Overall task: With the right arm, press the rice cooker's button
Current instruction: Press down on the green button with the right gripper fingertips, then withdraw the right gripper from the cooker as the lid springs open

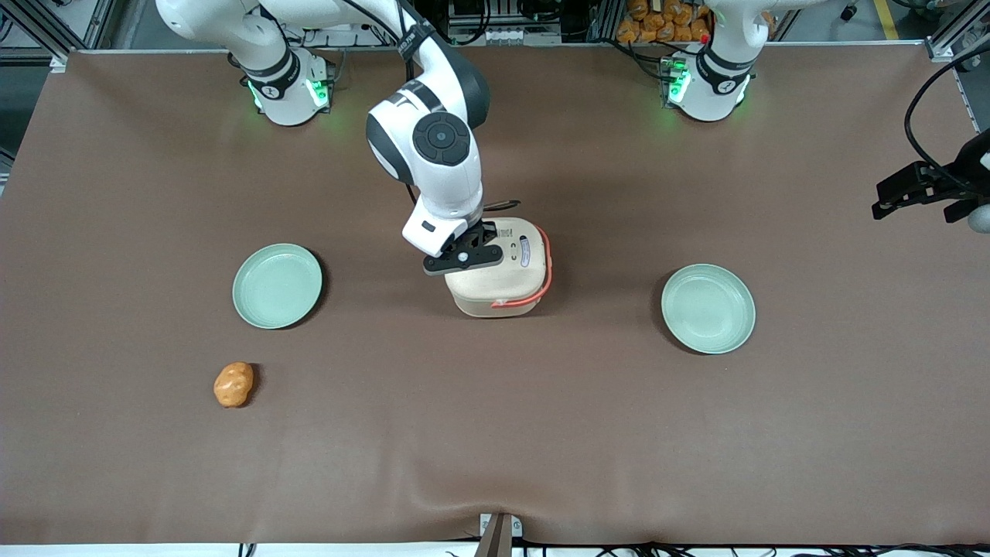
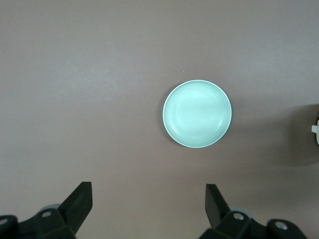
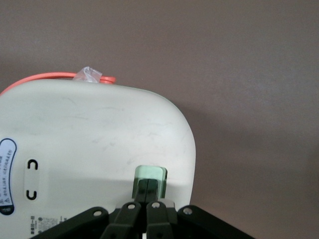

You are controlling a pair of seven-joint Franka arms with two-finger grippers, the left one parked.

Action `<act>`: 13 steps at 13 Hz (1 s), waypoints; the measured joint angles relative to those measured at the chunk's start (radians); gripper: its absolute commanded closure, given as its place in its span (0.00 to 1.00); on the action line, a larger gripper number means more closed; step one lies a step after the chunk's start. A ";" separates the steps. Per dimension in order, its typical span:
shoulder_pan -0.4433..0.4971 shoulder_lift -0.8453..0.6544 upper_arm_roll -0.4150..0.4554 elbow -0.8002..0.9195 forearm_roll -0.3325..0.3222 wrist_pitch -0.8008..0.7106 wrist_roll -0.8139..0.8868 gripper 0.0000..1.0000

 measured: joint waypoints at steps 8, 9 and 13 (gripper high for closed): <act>-0.001 -0.027 -0.012 0.071 0.000 -0.106 0.002 0.84; -0.007 -0.037 -0.017 0.113 0.001 -0.173 0.002 0.76; -0.086 -0.101 -0.026 0.242 0.010 -0.352 -0.031 0.00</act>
